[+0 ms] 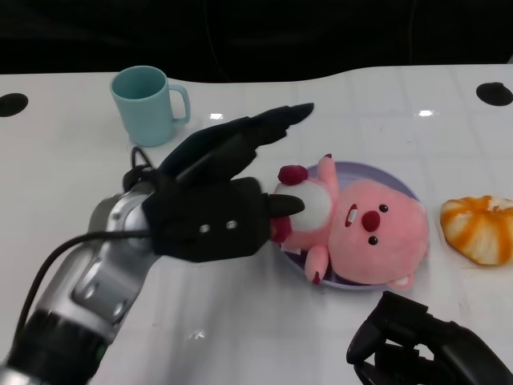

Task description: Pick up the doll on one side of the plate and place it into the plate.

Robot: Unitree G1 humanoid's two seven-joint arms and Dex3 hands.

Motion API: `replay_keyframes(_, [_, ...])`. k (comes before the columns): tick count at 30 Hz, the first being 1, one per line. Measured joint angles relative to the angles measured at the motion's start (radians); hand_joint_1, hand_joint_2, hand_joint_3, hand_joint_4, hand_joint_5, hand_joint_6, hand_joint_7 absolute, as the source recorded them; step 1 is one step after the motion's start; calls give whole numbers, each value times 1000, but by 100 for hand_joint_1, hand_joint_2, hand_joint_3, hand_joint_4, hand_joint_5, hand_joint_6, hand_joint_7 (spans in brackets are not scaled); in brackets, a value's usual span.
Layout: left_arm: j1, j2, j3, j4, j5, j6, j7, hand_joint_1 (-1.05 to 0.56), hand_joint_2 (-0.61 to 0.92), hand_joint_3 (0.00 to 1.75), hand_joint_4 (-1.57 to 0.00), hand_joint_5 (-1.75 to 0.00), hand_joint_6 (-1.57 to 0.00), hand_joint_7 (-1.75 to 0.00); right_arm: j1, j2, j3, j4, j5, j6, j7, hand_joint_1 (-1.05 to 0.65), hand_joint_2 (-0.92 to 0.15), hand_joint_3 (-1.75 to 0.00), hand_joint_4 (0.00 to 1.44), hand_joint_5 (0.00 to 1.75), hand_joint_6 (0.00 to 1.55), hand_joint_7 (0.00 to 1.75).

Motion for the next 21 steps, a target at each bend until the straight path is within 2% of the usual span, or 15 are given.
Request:
replay_keyframes(2, [49,-4,33,-32,-57,1,-3,-27,89,7,0,-87,-30,-17,0,-1,-5,1,2,0,2,-20,-82,-71,65,175,43,170])
replay_keyframes(5, [114,-12,80,-87,-131,2,-4,-12,88,9,-10,-96,-42,-22,-2,-2,-11,2,2,-1,7,-21,-82,-71,65,175,43,169])
replay_keyframes(6, [133,-15,94,-101,-152,-1,-4,-9,83,21,-17,-97,-48,-24,-3,-2,-13,3,2,-1,8,-21,-82,-71,65,175,43,169])
replay_keyframes(7, [150,-19,108,-113,-180,-8,-4,-7,59,69,-26,-99,-55,-29,-3,-2,-15,3,2,-1,9,-21,-82,-71,65,175,43,169])
replay_keyframes(8, [166,-20,119,-124,-201,-14,-4,-6,48,92,-31,-101,-60,-32,-3,-2,-17,4,2,-1,10,-21,-82,-71,65,175,43,169])
replay_keyframes(9, [185,-23,132,-137,-220,-18,-4,-4,41,107,-40,-104,-67,-38,-3,-2,-19,4,2,-1,11,-21,-82,-70,65,175,43,169])
replay_keyframes(12, [250,-35,156,-182,-280,-31,-4,-2,42,117,-63,-114,-76,-67,-3,-1,-22,5,2,-1,14,-21,-83,-70,65,175,43,168])
replay_keyframes(15, [312,-47,176,-223,-322,-38,-5,1,39,133,-81,-123,-86,-86,-4,-1,-22,6,1,-2,16,-22,-83,-69,65,175,43,168])
replay_keyframes(18, [373,-57,191,-272,-357,-10,-4,-2,39,141,-87,-136,-86,-106,-4,-2,-23,8,2,-3,19,-21,-83,-69,65,175,43,168])
replay_keyframes(19, [394,-58,194,-298,-364,15,-4,-2,38,143,-88,-148,-86,-118,-4,-2,-24,9,2,-3,20,-22,-83,-69,65,175,44,168])
replay_keyframes(21, [436,-59,197,-360,-378,74,-3,-2,38,144,-89,-157,-86,-128,-5,-1,-24,10,2,-3,22,-22,-83,-69,65,175,44,168])
